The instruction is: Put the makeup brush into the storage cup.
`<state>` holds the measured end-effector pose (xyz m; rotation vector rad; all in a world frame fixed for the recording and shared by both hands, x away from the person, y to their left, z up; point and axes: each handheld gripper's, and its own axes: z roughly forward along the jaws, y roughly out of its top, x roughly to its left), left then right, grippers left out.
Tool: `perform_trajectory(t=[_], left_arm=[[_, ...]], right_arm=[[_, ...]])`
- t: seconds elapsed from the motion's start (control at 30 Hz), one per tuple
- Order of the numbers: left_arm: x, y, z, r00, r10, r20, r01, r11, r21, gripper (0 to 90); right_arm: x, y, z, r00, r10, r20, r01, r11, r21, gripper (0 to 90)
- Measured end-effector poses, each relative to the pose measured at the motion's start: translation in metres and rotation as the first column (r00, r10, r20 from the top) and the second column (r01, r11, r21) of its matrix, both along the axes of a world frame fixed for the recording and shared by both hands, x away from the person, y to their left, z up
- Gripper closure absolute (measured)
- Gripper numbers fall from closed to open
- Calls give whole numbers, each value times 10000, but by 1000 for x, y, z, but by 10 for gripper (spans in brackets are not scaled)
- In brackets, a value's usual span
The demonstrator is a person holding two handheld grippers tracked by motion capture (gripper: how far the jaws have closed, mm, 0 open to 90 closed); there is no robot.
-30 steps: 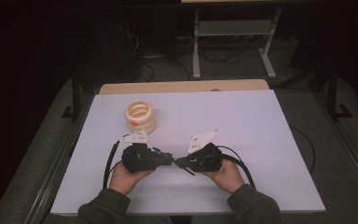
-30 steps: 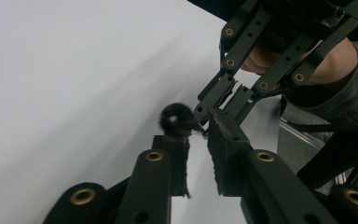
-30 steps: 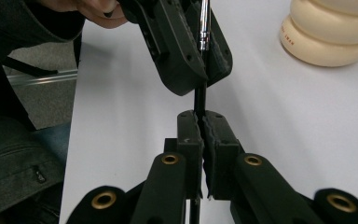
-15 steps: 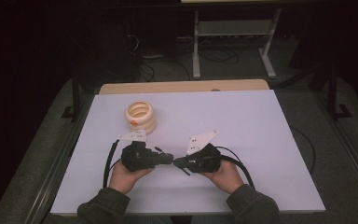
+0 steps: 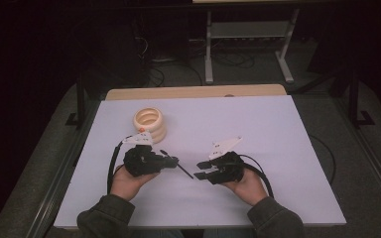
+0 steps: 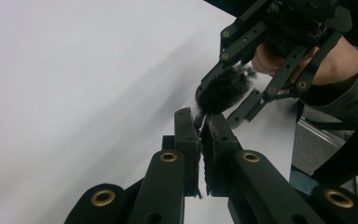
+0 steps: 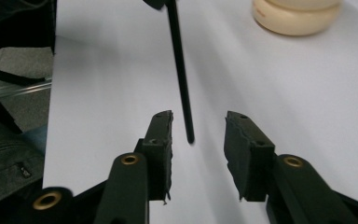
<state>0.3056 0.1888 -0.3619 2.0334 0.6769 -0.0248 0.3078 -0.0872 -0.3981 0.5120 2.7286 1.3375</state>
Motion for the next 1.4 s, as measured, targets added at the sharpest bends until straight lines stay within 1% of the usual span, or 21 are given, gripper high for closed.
perform_trajectory(t=[0.03,0.07,0.2,0.27,0.37,0.43,0.47,0.57,0.67,0.7,0.73,0.77,0.8,0.83,0.87,0.93,0.97,1.03,1.17,1.23,1.4], left_arm=[[1,1,1,10000,-17,75,16,10000,88,856],[1,1,2,10000,61,68,-61,10000,78,856],[4,3,6,9997,152,173,-157,9996,254,856],[7,4,7,9997,135,225,-145,9990,418,856],[9,5,10,9994,268,207,-278,9986,460,856],[10,6,11,9992,301,247,-313,9983,493,856],[11,7,13,9990,375,263,-387,9981,484,856],[13,11,16,9985,410,352,-431,9973,599,856],[15,13,18,9979,518,385,-540,9969,571,855],[15,15,20,9973,647,333,-664,9964,536,855],[17,17,21,9973,596,425,-622,9961,628,856],[17,18,22,9969,702,362,-721,9958,556,856],[19,20,23,9968,681,426,-708,9954,647,856],[19,21,23,9962,796,357,-816,9951,563,856],[20,22,24,9960,808,376,-830,9947,615,856],[21,25,27,9953,905,349,-926,9938,613,856],[22,27,28,9944,986,370,-1006,9933,562,856],[24,30,31,9940,1006,437,-1033,9925,653,856],[28,36,39,9914,1232,430,-1257,9903,598,856],[31,39,42,9903,1290,512,-1324,9886,719,856],[36,47,51,9867,1529,557,-1568,9848,744,856]], right_arm=[[0,-3,0,9999,-76,-109,77,9999,71,596],[0,-6,0,9997,-183,-161,185,9997,130,583],[0,-18,0,9983,-491,-302,497,9986,202,545],[0,-23,-1,9975,-604,-361,611,9980,172,512],[-2,-29,-4,9964,-771,-348,775,9969,109,493],[-3,-32,-5,9950,-884,-464,887,9961,44,472],[-3,-35,-5,9947,-923,-443,926,9957,34,465],[-4,-42,-5,9931,-1070,-473,1077,9941,111,439],[-4,-47,-5,9918,-1190,-469,1199,9926,165,420],[-4,-49,-5,9909,-1246,-512,1257,9919,172,416],[-4,-52,-5,9889,-1375,-563,1387,9902,166,392],[-4,-54,-5,9888,-1388,-554,1399,9900,171,387],[-4,-56,-5,9879,-1430,-606,1443,9894,182,384],[-4,-57,-5,9869,-1490,-614,1505,9884,214,376],[-4,-58,-5,9871,-1508,-546,1523,9881,233,365],[-4,-61,-5,9851,-1624,-569,1643,9860,297,354],[-4,-62,-5,9843,-1658,-605,1678,9854,297,347],[-4,-65,-6,9835,-1714,-586,1734,9844,306,336],[-4,-69,-7,9794,-1899,-680,1927,9805,381,299],[-4,-71,-7,9779,-1958,-732,1991,9791,411,298],[-3,-74,-6,9765,-2025,-738,2059,9777,424,284]])
